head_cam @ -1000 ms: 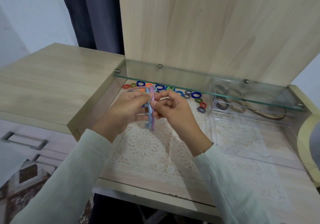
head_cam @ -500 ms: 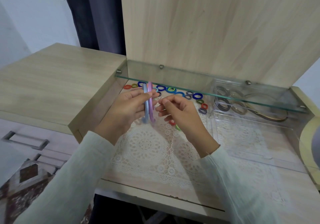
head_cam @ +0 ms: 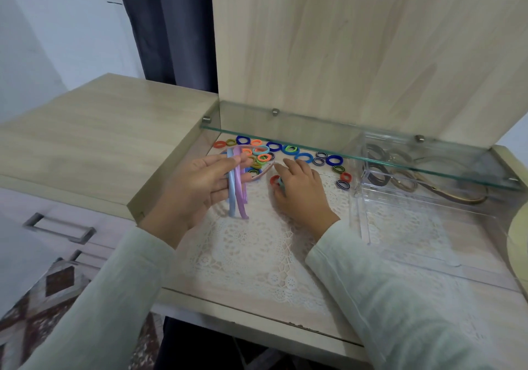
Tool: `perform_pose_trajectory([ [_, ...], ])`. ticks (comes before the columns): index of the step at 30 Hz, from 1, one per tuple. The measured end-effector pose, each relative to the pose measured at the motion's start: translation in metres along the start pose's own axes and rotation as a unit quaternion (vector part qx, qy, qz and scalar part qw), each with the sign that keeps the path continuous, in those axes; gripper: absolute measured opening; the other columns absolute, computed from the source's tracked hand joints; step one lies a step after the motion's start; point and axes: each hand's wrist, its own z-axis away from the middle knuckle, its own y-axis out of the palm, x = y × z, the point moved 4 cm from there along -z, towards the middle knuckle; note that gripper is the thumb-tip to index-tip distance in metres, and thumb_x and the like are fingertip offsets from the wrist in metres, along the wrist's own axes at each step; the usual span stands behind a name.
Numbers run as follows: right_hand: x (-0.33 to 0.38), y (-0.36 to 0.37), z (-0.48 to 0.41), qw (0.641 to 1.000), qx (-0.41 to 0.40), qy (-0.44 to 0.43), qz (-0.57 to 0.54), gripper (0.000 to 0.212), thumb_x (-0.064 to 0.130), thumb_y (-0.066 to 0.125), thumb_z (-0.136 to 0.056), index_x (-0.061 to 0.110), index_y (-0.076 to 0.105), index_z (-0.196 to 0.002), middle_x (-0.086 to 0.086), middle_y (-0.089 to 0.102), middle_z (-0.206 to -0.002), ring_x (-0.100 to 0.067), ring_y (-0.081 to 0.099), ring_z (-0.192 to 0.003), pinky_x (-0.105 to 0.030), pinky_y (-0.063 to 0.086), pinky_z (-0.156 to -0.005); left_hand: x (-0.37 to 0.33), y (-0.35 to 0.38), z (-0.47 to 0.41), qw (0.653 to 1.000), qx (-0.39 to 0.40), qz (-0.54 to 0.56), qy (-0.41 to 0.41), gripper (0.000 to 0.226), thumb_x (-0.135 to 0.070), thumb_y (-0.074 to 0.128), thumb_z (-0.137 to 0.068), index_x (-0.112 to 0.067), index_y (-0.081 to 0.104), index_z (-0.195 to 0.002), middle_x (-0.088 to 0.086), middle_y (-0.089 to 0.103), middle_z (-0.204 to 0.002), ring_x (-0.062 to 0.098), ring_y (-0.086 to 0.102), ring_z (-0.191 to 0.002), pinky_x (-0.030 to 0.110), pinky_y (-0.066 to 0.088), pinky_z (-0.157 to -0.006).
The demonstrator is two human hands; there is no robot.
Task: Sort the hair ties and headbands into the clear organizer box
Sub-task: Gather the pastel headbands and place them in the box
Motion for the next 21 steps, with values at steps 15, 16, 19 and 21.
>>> perform_pose_trajectory([
  [15, 0.055, 0.012, -0.015, 0.989, -0.053, -0.133, 0.023, 0.030, 0.034, 0.049, -0.096, 0.024, 0.066, -0.119, 0.000, 0.063, -0.119, -0.027, 0.054, -0.108, -0.039, 0.041, -0.081, -0.001, -0.024, 0.013, 1.000, -0.019, 0.007, 0.006, 0.019, -0.015, 0.056, -0.097, -0.009, 0.070, -0.109, 0.006, 0.075, -0.105, 0.018, 0.073, -0.095, 0.023, 0.059, -0.070],
  [16, 0.056, 0.013, -0.014, 0.988, -0.052, -0.142, 0.024, 0.029, 0.034, 0.048, -0.097, 0.023, 0.067, -0.117, 0.000, 0.064, -0.117, -0.026, 0.054, -0.107, -0.038, 0.040, -0.080, -0.001, -0.024, 0.014, 1.000, -0.019, 0.005, 0.006, 0.020, -0.016, 0.056, -0.097, -0.008, 0.069, -0.110, 0.006, 0.075, -0.105, 0.018, 0.073, -0.095, 0.024, 0.059, -0.071],
  [19, 0.058, 0.014, -0.015, 0.987, -0.061, -0.149, 0.020, 0.025, 0.032, 0.052, -0.095, 0.020, 0.069, -0.109, 0.000, 0.064, -0.111, -0.025, 0.055, -0.103, -0.038, 0.040, -0.079, 0.000, -0.025, 0.016, 1.000, -0.021, 0.000, 0.007, 0.021, -0.015, 0.056, -0.098, -0.007, 0.069, -0.112, 0.006, 0.075, -0.106, 0.018, 0.073, -0.094, 0.024, 0.059, -0.071],
  [21, 0.058, 0.013, -0.014, 0.986, -0.081, -0.143, 0.018, 0.018, 0.029, 0.060, -0.090, 0.017, 0.072, -0.097, -0.002, 0.066, -0.100, -0.026, 0.057, -0.094, -0.036, 0.041, -0.073, -0.001, -0.026, 0.018, 1.000, -0.020, 0.001, 0.006, 0.022, -0.014, 0.055, -0.098, -0.006, 0.068, -0.114, 0.006, 0.075, -0.106, 0.018, 0.073, -0.094, 0.024, 0.059, -0.070],
])
